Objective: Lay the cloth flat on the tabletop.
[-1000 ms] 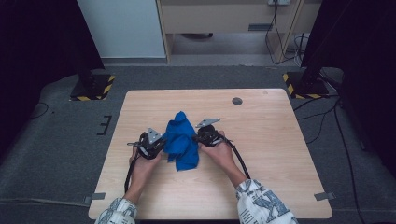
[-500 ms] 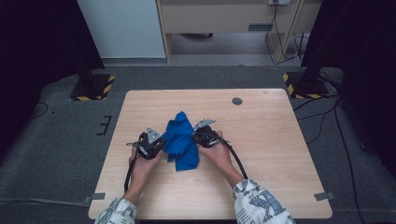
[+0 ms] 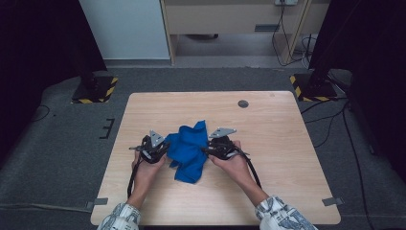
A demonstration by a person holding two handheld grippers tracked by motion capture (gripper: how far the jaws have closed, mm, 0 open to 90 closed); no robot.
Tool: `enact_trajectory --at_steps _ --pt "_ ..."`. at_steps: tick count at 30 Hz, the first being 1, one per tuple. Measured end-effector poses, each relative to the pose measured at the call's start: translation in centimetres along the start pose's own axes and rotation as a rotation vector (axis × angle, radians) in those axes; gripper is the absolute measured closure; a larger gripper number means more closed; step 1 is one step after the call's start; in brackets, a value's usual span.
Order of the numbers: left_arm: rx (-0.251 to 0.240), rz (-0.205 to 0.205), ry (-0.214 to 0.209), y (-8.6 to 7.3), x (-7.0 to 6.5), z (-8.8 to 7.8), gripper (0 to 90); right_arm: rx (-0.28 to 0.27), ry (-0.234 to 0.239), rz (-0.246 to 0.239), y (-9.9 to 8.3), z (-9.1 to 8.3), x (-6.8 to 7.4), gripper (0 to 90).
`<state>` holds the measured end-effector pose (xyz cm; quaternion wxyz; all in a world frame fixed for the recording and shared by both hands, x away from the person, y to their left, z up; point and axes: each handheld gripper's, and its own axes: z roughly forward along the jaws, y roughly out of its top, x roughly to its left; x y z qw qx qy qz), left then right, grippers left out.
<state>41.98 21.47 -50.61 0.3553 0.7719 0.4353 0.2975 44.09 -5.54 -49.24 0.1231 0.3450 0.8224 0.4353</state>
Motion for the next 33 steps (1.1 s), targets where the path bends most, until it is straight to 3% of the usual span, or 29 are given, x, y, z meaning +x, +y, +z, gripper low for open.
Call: enact_trajectory --at_steps 3,5,12,18,23,27,33 --pt "-0.002 0.001 -0.001 0.0 0.0 -0.1 74.6 -0.025 -0.028 0.024 0.8 0.1 -1.0 55.6" --pt "-0.007 -0.001 -0.005 0.1 -0.1 -0.2 74.6 -0.032 -0.071 0.045 1.6 1.2 -2.4 57.6" --pt "-0.015 -0.004 -0.019 0.2 -0.2 -0.3 74.6 -0.043 -0.122 0.113 2.7 4.5 -4.6 58.4" --pt "-0.016 -0.007 -0.028 0.2 -0.3 -0.4 74.6 -0.021 -0.135 0.124 3.5 6.8 -5.1 49.6" --pt "-0.017 -0.005 -0.032 0.3 -0.4 -0.4 74.6 0.01 -0.152 0.125 3.6 8.1 -5.0 35.6" --pt "-0.022 -0.003 -0.034 0.3 -0.6 -0.4 74.6 0.026 -0.159 0.122 3.6 8.8 -5.0 34.2" --pt "-0.024 -0.005 -0.037 0.3 -0.5 -0.5 74.6 0.031 -0.153 0.105 3.6 9.7 -4.8 64.1"
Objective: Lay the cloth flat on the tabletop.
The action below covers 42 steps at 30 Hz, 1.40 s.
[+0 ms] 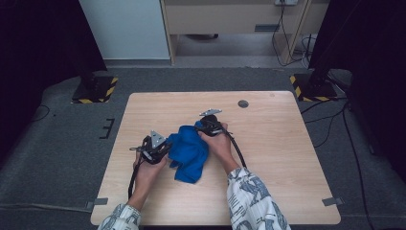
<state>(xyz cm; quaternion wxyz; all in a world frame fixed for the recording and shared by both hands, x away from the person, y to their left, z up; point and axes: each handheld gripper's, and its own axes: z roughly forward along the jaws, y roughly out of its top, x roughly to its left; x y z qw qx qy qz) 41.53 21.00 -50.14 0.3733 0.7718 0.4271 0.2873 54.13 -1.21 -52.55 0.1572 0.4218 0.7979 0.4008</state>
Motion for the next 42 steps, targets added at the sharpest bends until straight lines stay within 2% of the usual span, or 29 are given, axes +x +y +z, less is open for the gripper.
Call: enact_trajectory --at_steps 2,4,10,12,18,21,23,25,26,30,32,33,37,42 --pt "-0.001 0.0 0.0 0.0 0.0 0.0 74.6 -0.005 0.0 -0.002 0.0 0.0 0.0 74.2" --pt "-0.003 -0.001 0.0 0.0 0.0 0.0 74.6 -0.003 0.009 -0.009 0.1 -0.2 0.0 79.6" --pt "-0.011 -0.003 -0.001 0.2 0.0 -0.2 74.7 -0.018 0.016 -0.029 0.0 -1.3 0.3 82.3" --pt "-0.022 -0.007 -0.008 0.4 -0.2 -0.3 74.7 -0.034 0.016 -0.05 -0.3 -2.7 0.3 82.3" --pt "-0.031 0.005 -0.015 0.7 -0.7 -0.5 75.0 -0.065 0.01 -0.073 -1.1 -6.8 0.2 82.4" --pt "-0.035 -0.003 -0.014 0.8 -0.6 -0.6 75.0 -0.072 0.01 -0.098 -1.5 -8.3 0.4 82.5" --pt "-0.027 -0.005 -0.016 0.7 -0.6 -0.4 74.9 -0.072 0.033 -0.114 -1.9 -8.9 1.0 82.5" --pt "-0.02 -0.002 -0.016 0.7 -0.6 -0.4 74.9 -0.069 0.043 -0.121 -2.1 -9.0 1.4 82.5" --pt "-0.017 0.002 -0.016 0.6 -0.6 -0.3 74.8 -0.062 0.086 -0.127 -2.7 -8.6 2.5 82.5" --pt "-0.002 0.012 -0.023 0.5 -0.8 -0.2 74.7 -0.025 0.147 -0.172 -3.6 -6.8 4.8 82.3" --pt "0.018 0.034 -0.02 0.4 -0.8 0.0 74.6 -0.007 0.161 -0.2 -3.9 -5.7 5.9 81.9" --pt "0.02 0.032 -0.018 0.3 -0.9 0.0 74.5 -0.002 0.152 -0.212 -4.0 -5.0 6.2 81.5" --pt "0.038 0.03 -0.014 0.1 -0.6 0.2 74.4 0.016 0.148 -0.202 -4.2 -3.6 6.2 77.7" --pt "0.046 0.029 -0.009 -0.1 -0.4 0.3 74.4 -0.009 0.15 -0.191 -4.0 -4.4 6.0 67.3"
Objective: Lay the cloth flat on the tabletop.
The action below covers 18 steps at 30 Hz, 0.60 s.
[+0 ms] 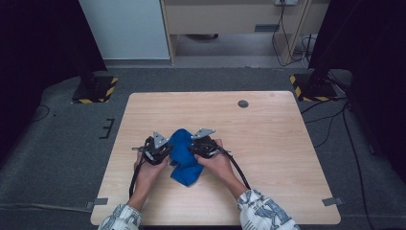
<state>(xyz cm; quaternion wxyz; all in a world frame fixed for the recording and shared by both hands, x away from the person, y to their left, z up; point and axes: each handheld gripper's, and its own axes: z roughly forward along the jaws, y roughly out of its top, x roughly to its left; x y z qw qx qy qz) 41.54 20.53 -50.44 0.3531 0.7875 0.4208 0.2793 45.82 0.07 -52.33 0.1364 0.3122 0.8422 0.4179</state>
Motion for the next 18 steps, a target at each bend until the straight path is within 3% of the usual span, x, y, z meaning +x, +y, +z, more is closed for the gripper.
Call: enact_trajectory --at_steps 10,18 --pt "0.024 0.009 0.012 -0.2 0.1 0.3 74.6 -0.048 0.015 0.005 0.6 -2.4 -0.7 54.4" --pt "0.049 0.004 0.02 -0.5 0.7 0.4 77.7 -0.063 0.016 0.001 0.8 -3.3 -1.1 54.3"
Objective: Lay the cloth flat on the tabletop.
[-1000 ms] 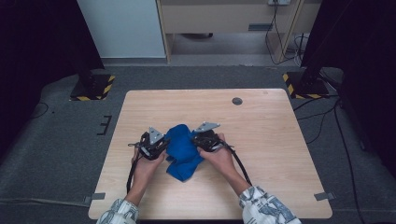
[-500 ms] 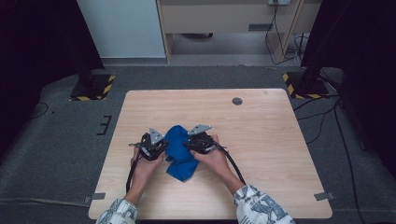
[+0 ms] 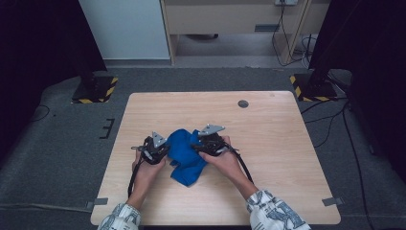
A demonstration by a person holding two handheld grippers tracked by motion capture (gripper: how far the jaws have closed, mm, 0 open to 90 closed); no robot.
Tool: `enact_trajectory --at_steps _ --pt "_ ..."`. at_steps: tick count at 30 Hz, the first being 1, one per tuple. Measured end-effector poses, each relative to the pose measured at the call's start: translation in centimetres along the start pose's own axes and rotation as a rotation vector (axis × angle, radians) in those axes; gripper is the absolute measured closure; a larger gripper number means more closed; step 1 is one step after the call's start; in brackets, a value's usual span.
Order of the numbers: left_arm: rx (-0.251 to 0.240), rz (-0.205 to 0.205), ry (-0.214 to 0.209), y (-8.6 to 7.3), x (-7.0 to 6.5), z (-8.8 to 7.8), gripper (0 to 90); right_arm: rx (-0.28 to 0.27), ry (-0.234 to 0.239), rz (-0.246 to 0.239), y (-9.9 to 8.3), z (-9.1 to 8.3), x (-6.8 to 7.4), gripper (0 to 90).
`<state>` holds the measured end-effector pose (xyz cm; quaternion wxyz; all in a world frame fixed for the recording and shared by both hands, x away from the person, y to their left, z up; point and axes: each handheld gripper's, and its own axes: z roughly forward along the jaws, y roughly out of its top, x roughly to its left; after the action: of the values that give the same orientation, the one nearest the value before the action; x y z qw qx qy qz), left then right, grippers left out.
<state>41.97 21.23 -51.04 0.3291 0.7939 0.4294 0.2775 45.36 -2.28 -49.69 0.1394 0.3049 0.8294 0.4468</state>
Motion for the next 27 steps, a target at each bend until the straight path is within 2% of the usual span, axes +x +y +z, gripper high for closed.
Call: enact_trajectory --at_steps 7,13,17,19,20,22,27 --pt "0.004 -0.005 0.003 -0.2 0.2 0.0 77.6 -0.02 -0.005 -0.008 0.0 -0.9 -0.2 60.9" --pt "-0.002 -0.01 0.007 -0.2 0.4 -0.1 77.6 -0.048 -0.034 -0.004 0.1 -2.0 -1.2 70.0" --pt "-0.02 -0.015 0.007 0.0 0.3 -0.3 77.7 -0.055 -0.048 0.029 0.2 -2.2 -2.2 69.8" --pt "-0.023 -0.014 0.006 0.0 0.3 -0.3 77.7 -0.054 -0.053 0.027 0.3 -2.2 -2.3 69.6" --pt "-0.026 -0.012 0.007 0.0 0.3 -0.4 77.7 -0.051 -0.063 0.005 0.6 -2.0 -2.4 69.3" --pt "-0.026 -0.015 0.006 0.0 0.4 -0.4 77.7 -0.055 -0.065 -0.001 0.8 -1.9 -2.5 70.0" --pt "-0.031 -0.018 0.0 0.0 0.3 -0.4 77.5 -0.07 -0.05 0.009 1.3 -1.6 -2.6 69.4"
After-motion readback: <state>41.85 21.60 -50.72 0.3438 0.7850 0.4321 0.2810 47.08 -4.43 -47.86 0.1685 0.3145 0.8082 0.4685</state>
